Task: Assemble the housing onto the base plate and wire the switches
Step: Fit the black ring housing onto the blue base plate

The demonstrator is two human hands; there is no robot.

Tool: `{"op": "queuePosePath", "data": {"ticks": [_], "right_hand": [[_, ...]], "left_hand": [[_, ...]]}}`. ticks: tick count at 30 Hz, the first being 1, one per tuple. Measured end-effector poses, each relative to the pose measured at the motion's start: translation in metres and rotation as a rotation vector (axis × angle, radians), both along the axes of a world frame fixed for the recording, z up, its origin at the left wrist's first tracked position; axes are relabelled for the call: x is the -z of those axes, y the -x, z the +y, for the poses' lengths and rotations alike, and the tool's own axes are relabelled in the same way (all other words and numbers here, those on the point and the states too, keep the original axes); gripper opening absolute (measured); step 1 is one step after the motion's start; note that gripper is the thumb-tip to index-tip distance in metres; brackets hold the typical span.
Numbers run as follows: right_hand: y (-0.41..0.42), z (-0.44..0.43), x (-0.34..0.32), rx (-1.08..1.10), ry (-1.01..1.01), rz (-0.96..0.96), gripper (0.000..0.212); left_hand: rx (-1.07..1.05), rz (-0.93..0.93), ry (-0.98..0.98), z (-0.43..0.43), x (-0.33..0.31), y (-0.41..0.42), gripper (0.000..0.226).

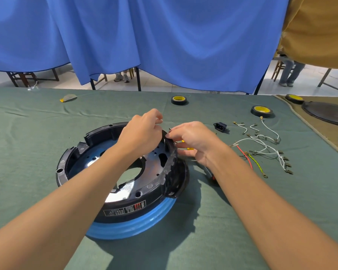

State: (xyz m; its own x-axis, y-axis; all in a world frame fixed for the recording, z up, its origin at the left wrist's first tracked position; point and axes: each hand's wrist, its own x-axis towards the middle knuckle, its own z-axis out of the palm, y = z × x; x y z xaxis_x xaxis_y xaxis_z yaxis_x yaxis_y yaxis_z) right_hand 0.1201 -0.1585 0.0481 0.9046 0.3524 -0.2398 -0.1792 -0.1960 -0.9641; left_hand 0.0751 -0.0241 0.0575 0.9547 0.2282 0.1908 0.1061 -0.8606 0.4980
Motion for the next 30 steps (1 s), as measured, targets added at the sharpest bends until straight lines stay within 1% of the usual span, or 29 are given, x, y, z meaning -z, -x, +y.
{"op": "queuePosePath", "data": {"ticks": [2,6,8,11,13,14,17,20,22,24,26,28,30], "right_hand": [[0.000,-0.001,0.003,-0.023,-0.003,0.021,0.021],[-0.002,-0.003,0.001,-0.089,-0.003,0.084,0.027],[-0.003,-0.005,-0.003,-0.106,-0.011,0.112,0.030],[-0.001,-0.005,-0.007,-0.107,0.003,0.122,0.028],[0.001,-0.004,-0.006,-0.099,0.016,0.109,0.027],[0.002,-0.004,-0.005,-0.092,0.023,0.102,0.027],[0.007,-0.001,-0.003,-0.061,0.045,0.084,0.027],[0.011,0.001,-0.004,-0.034,0.044,0.080,0.024],[0.014,0.003,-0.004,-0.030,0.045,0.084,0.021],[0.017,0.005,-0.005,-0.024,0.042,0.096,0.023],[0.020,0.006,-0.004,-0.023,0.040,0.110,0.024],[0.024,0.009,-0.004,-0.034,0.039,0.120,0.026],[0.027,0.013,-0.004,-0.032,0.032,0.123,0.033]], "left_hand": [[0.022,0.023,-0.011,-0.005,-0.008,0.004,0.041],[0.046,0.061,-0.154,-0.025,-0.015,0.032,0.046],[0.059,0.103,-0.235,-0.037,-0.007,0.055,0.059],[0.097,0.274,-0.361,-0.045,0.005,0.077,0.091],[0.099,0.381,-0.347,-0.042,0.008,0.078,0.109],[0.094,0.412,-0.323,-0.039,0.008,0.077,0.114],[0.110,0.465,-0.251,-0.033,0.010,0.074,0.115],[0.178,0.454,-0.244,-0.023,0.012,0.072,0.109],[0.238,0.460,-0.247,-0.010,0.012,0.072,0.117],[0.287,0.469,-0.264,0.009,0.010,0.074,0.125],[0.323,0.484,-0.276,0.027,0.006,0.076,0.128],[0.338,0.504,-0.299,0.043,0.001,0.078,0.130],[0.307,0.563,-0.317,0.053,-0.004,0.078,0.132]]}}
